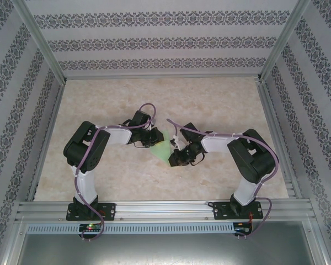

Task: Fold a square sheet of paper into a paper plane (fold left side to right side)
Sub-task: Fourth fold the wing at the center of the table.

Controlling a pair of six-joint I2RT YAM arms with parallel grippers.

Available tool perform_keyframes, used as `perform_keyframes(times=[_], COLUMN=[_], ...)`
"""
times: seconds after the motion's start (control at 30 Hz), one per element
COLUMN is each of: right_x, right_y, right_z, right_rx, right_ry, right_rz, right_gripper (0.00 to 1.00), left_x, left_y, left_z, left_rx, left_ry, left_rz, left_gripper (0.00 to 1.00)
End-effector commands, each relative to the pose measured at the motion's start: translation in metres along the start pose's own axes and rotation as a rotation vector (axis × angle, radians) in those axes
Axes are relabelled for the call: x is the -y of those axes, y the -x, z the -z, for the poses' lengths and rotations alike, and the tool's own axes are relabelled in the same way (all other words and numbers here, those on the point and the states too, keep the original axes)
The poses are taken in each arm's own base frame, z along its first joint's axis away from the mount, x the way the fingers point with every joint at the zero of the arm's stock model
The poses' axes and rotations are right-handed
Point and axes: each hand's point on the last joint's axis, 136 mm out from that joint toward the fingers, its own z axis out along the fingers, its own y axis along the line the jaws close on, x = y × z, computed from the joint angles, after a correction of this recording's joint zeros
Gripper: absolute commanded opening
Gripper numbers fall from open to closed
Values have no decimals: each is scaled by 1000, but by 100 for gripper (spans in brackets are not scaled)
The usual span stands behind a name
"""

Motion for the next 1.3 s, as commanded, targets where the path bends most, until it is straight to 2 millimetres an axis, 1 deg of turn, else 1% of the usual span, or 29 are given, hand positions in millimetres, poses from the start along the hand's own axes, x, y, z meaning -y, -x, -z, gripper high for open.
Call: perform_keyframes(times=[0.0,0.1,0.2,0.33,0.4,0.47,0.53,0.6,0.67,0.73,0.83,0.9,1.03,1.13,1.23,1.27], right_x=[10,9,-8,-39,-49,-52,-47,-35,-25,-16,-4,6,17,29,44,46], right_y=[-43,-44,-31,-4,8,23,37,50,57,58,53,48,40,30,18,15], right_z=[-2,1,16,47,51,48,40,32,26,19,9,5,0,-5,-7,-7], right_rx=[-134,-137,-66,57,85,102,116,137,140,131,102,92,70,42,11,4], right_ry=[-40,-41,7,128,170,184,164,118,88,68,43,14,-20,-60,-128,-140], right_rz=[-64,-59,-26,15,26,25,3,-23,-45,-65,-96,-120,-141,-163,-181,-184], right_gripper=[20,19,17,9,7,5,2,1,0,0,0,0,0,0,0,0], left_x=[-59,-58,-57,-55,-56,-57,-57,-56,-55,-54,-54,-53,-47,-34,-19,-11], left_y=[-31,-31,-30,-30,-30,-30,-31,-30,-30,-30,-30,-30,-26,-19,-9,-5], left_z=[-15,-16,-15,-15,-15,-15,-15,-15,-15,-15,-14,-14,-13,-9,0,5], left_rx=[-82,-82,-79,-78,-78,-77,-78,-76,-76,-76,-75,-74,-67,-55,-24,-8], left_ry=[183,180,177,171,171,172,172,169,168,165,163,161,148,126,106,89], left_rz=[66,64,63,61,62,62,65,64,64,62,61,60,48,16,-24,-44], left_gripper=[17,17,17,17,17,17,17,17,17,17,17,17,18,20,24,25])
